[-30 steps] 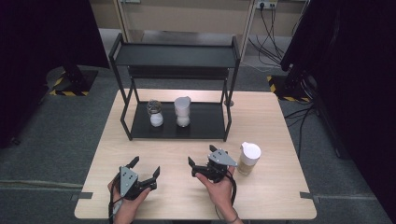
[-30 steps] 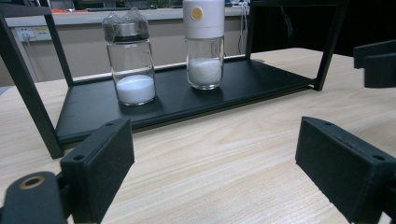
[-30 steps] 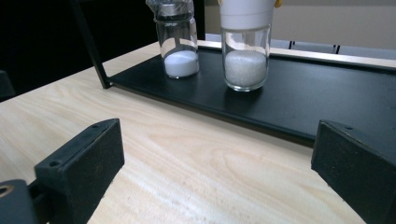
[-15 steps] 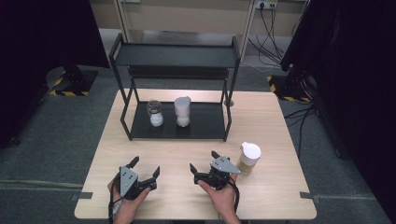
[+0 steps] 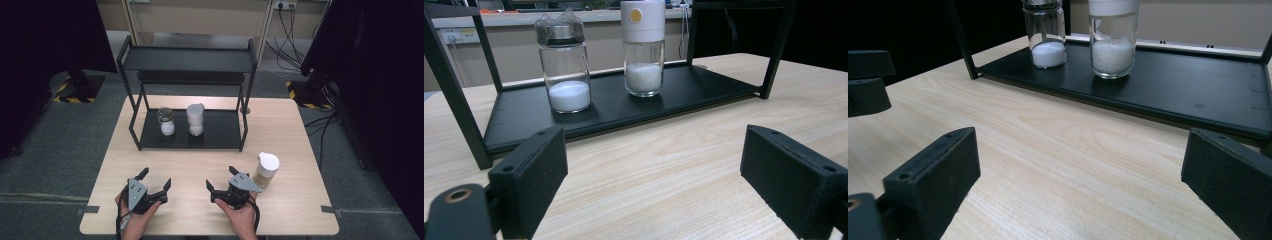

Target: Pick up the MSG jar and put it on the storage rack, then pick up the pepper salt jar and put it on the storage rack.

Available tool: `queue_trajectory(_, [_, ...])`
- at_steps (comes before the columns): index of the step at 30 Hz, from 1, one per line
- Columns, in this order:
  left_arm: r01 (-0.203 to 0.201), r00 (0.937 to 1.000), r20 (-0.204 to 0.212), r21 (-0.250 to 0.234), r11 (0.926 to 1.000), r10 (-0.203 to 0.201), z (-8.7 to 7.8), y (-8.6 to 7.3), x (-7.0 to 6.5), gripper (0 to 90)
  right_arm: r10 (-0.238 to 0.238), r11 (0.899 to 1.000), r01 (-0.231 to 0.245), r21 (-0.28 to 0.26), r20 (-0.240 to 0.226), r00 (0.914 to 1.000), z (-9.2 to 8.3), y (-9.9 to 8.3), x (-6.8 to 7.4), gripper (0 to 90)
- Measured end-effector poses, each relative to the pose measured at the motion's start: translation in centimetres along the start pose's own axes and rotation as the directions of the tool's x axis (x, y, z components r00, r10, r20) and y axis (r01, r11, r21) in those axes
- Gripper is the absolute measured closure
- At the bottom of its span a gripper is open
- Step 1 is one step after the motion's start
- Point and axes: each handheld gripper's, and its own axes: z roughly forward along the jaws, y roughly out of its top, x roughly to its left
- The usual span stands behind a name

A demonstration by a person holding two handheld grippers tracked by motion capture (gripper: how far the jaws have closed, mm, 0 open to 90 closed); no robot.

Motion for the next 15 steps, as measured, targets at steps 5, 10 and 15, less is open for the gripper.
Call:
queue_trajectory(5, [0.000, 1.0000, -0.001, -0.004, 1.0000, 0.000, 0.0, 0.0, 0.0, 11.1, 0.004, 1.000, -0.003, -0.012, 0.022, 0.9998, -0.9, -0.1, -0.1, 2.6])
queue_trajectory(10, [-0.002, 1.0000, -0.002, -0.003, 1.0000, 0.002, 0.0, 0.0, 0.0, 11.1, 0.004, 1.000, -0.003, -0.013, 0.071, 0.9974, -1.9, -0.1, -0.4, 3.2])
queue_trajectory(15, [-0.007, 1.0000, -0.003, -0.003, 1.0000, 0.007, 0.0, 0.0, -0.1, 11.1, 0.014, 1.000, -0.014, -0.006, 0.098, 0.9951, -2.8, -0.3, -0.9, 3.4])
